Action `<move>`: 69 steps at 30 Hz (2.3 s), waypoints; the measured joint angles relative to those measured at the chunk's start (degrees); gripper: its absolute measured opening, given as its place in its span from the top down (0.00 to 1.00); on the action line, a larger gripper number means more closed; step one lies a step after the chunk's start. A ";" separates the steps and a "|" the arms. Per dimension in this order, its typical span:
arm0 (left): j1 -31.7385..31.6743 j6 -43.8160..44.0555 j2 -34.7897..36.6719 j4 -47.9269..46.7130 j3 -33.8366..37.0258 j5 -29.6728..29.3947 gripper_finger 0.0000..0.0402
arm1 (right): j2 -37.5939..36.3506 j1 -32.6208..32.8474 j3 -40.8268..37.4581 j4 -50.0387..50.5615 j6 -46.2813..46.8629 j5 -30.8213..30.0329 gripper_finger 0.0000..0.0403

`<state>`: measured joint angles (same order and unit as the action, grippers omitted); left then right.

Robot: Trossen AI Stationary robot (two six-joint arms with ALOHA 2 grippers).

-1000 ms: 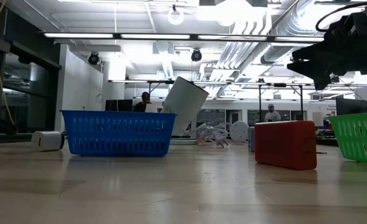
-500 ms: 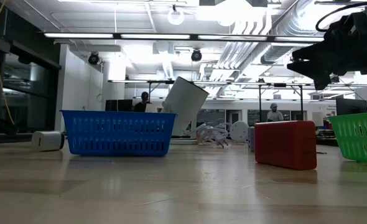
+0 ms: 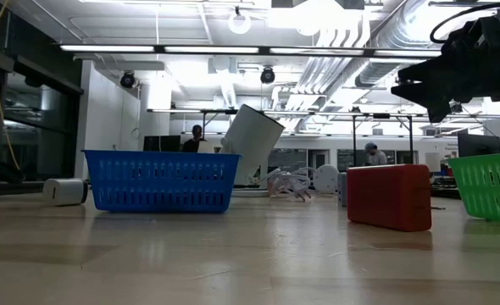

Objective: Pick & Place Office items
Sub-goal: Put the blue digital clock into the blue bin

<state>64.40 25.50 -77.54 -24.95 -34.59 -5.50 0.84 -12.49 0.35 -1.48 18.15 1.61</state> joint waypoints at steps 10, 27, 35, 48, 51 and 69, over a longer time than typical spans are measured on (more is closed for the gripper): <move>0.00 0.00 0.00 -0.04 0.00 0.00 0.55 | 0.00 0.00 0.01 0.00 0.00 0.00 0.56; -1.58 -0.06 1.36 0.09 -0.06 0.02 0.61 | -0.01 0.00 0.00 0.00 0.00 0.00 0.56; -11.47 -2.99 5.19 0.13 -0.13 3.09 0.61 | 0.00 0.00 0.00 0.00 0.00 0.00 0.56; -31.34 -12.70 7.37 -0.28 -3.07 10.34 0.60 | -0.02 0.00 0.01 0.00 0.00 0.00 0.56; -33.25 -15.14 7.37 -1.16 -4.90 10.53 0.60 | -0.01 0.00 -0.01 0.00 0.00 0.00 0.56; -48.67 -23.47 -0.21 -12.27 -20.20 2.36 0.60 | 0.00 0.00 0.01 0.00 0.00 0.00 0.56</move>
<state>15.74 2.03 -77.74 -37.22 -54.79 -3.14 0.84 -12.49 0.36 -1.48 18.15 1.61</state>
